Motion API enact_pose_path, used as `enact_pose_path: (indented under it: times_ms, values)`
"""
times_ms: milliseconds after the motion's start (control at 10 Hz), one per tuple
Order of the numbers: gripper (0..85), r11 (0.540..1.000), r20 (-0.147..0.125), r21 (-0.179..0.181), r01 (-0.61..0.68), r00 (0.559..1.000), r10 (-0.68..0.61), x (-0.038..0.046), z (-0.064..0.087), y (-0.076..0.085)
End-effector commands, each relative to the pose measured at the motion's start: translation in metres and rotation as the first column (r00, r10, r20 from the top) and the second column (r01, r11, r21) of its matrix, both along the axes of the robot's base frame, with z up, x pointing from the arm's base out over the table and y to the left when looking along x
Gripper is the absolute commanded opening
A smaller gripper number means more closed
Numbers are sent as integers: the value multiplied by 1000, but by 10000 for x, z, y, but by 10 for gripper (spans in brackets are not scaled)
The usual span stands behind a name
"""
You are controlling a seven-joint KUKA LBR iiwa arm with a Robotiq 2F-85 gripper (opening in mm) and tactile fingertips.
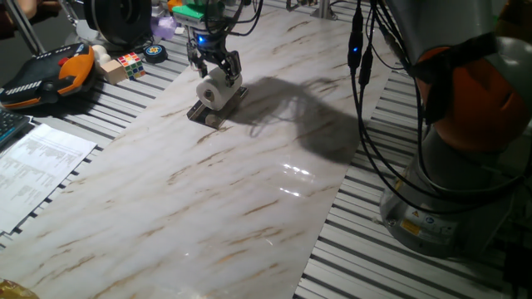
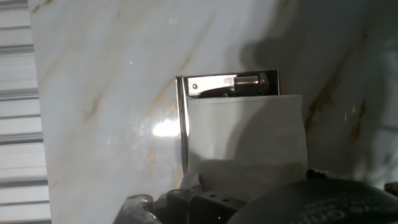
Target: Take the roll of paper down from the shelf
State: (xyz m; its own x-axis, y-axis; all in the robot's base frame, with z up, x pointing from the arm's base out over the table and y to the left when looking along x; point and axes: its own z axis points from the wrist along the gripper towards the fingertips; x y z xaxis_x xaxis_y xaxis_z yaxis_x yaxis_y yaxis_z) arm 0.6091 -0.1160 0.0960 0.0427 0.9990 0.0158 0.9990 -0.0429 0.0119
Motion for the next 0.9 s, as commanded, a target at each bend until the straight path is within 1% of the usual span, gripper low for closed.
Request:
enact_pose_path:
  times_ms: [0,200,300,400,500,600,800]
  values:
    - [817,1000,-1,-3,0,1000,0,2,-9,3]
    - [787,1000,-1,2,0,1000,0,0,-36,-8]
    - [733,1000,-1,5,0,1000,0,-1,-40,-11]
    - [650,1000,-4,5,0,1000,0,-4,-29,-13]
    - [530,1000,-4,5,-10,1000,10,-11,-1,-11]
    - [443,1000,-1,-2,-19,1000,19,-12,17,-8]
    - [317,1000,9,-13,-26,1000,26,-9,50,7]
